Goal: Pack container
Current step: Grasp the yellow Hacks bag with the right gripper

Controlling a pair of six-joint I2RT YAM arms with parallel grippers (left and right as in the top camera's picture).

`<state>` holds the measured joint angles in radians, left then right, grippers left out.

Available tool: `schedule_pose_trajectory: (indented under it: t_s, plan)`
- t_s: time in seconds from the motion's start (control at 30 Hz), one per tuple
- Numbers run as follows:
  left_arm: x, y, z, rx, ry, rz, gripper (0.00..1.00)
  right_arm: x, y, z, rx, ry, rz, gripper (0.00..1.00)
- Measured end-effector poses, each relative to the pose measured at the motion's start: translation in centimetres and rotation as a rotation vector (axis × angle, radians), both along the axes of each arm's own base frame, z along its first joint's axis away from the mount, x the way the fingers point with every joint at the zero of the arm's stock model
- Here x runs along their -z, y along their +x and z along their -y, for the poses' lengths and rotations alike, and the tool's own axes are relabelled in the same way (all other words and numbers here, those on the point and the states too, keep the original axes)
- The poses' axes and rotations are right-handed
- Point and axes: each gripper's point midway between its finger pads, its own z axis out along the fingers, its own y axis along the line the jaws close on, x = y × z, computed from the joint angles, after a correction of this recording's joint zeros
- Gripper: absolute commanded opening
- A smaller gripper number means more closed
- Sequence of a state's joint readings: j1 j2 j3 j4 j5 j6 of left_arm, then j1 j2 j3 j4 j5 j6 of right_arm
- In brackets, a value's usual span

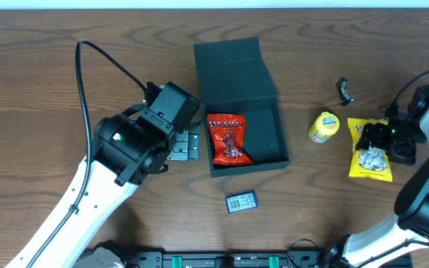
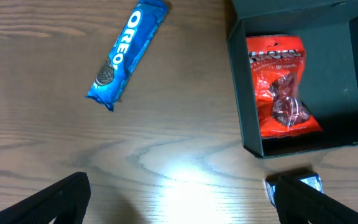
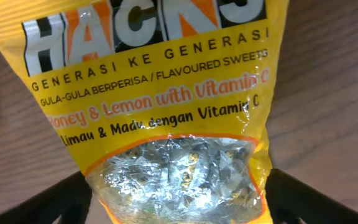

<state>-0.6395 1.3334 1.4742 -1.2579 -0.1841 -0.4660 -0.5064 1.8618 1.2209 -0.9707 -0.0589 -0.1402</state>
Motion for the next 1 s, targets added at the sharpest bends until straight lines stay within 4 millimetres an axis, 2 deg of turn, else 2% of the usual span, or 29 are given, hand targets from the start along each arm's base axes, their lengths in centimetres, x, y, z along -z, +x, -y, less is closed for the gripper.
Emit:
schedule_pose_trajectory:
  t_s: [0.13, 0.2, 0.23, 0.4, 0.5, 0.6, 0.67, 0.73, 0.8, 0.9, 1.0]
  plan:
    - [0.0, 0.0, 0.0, 0.0, 0.0, 0.0, 0.95, 0.0, 0.07, 0.0, 0.007, 0.0, 0.003, 0.62]
    - [0.0, 0.0, 0.0, 0.0, 0.0, 0.0, 0.95, 0.0, 0.1, 0.01, 0.007, 0.0, 0.004, 0.51]
    - [0.0, 0.0, 0.0, 0.0, 0.0, 0.0, 0.95, 0.0, 0.1, 0.04, 0.01, -0.001, 0.003, 0.49]
    - [0.0, 0.0, 0.0, 0.0, 0.0, 0.0, 0.95, 0.0, 0.15, 0.04, 0.017, -0.001, 0.005, 0.46]
    - [0.0, 0.0, 0.0, 0.0, 0.0, 0.0, 0.95, 0.0, 0.17, 0.06, 0.019, -0.002, 0.006, 0.38]
    - [0.0, 0.0, 0.0, 0.0, 0.0, 0.0, 0.95, 0.01, 0.23, 0.08, 0.023, -0.003, 0.008, 0.25]
    - [0.0, 0.0, 0.0, 0.0, 0.0, 0.0, 0.95, 0.01, 0.25, 0.09, 0.027, -0.003, 0.009, 0.25]
    - [0.0, 0.0, 0.0, 0.0, 0.0, 0.0, 0.95, 0.01, 0.26, 0.09, 0.027, -0.003, 0.009, 0.2]
    - [0.0, 0.0, 0.0, 0.0, 0.0, 0.0, 0.95, 0.0, 0.27, 0.06, 0.031, -0.001, 0.009, 0.11]
    - [0.0, 0.0, 0.0, 0.0, 0.0, 0.0, 0.95, -0.19, 0.37, 0.02, 0.041, 0.001, 0.015, 0.02]
    - [0.01, -0.01, -0.01, 0.002, 0.001, -0.001, 0.95, -0.53, 0.54, 0.14, 0.058, -0.004, 0.021, 0.01]
